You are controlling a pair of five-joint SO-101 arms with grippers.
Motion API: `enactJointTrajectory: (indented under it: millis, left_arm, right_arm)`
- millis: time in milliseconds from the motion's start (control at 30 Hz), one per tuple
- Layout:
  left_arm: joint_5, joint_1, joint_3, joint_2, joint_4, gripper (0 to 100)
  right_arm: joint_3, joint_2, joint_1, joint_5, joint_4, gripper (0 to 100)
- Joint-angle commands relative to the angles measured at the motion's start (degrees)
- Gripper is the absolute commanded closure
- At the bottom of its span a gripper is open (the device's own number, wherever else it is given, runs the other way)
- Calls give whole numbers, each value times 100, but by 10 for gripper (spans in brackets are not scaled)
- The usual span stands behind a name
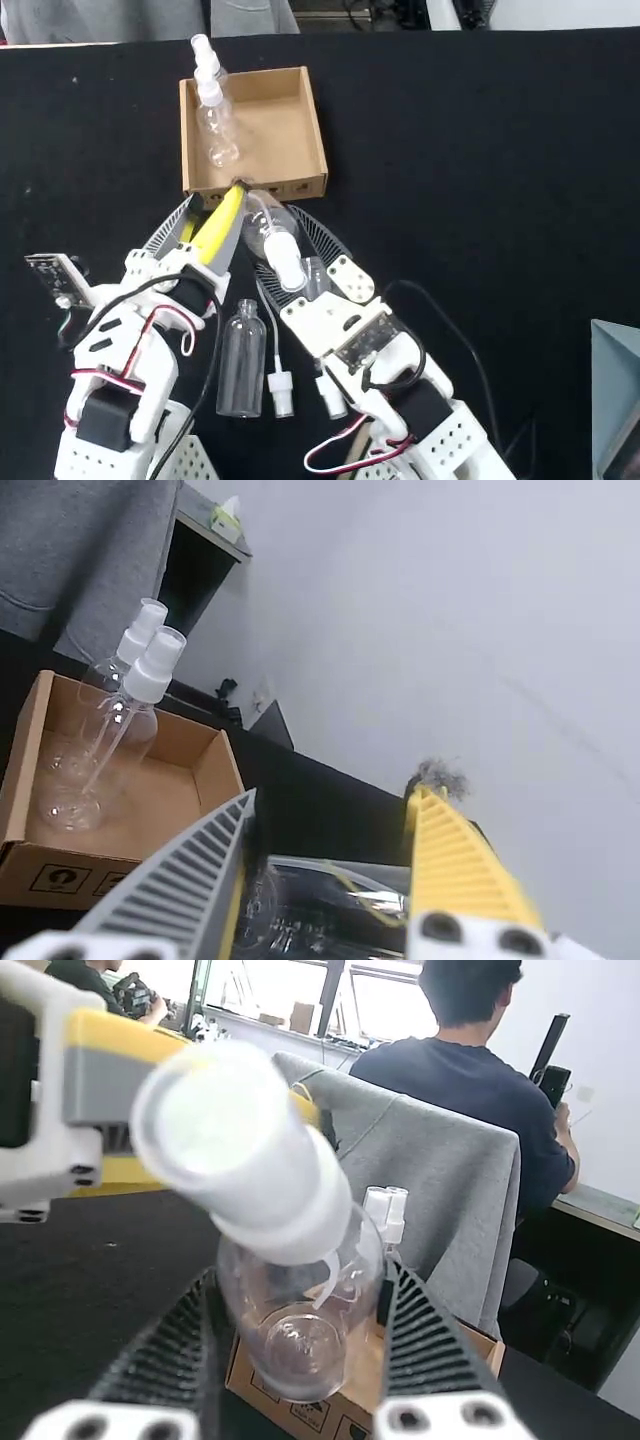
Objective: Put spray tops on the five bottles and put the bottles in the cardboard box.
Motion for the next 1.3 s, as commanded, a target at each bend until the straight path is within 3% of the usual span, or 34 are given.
enactJointTrajectory:
  millis: [0,633,1267]
  left_arm:
    - [44,-110,-356,-53,-26,780]
    - [-967,-1464,312,-53,-18,780]
    - [-1011,-2510,1807,-53,-26,780]
  right_arm:
    - [4,-233,123,-26,-88,943]
    - [4,-207,123,-9,-88,945]
    - [4,-207,132,-35,-79,945]
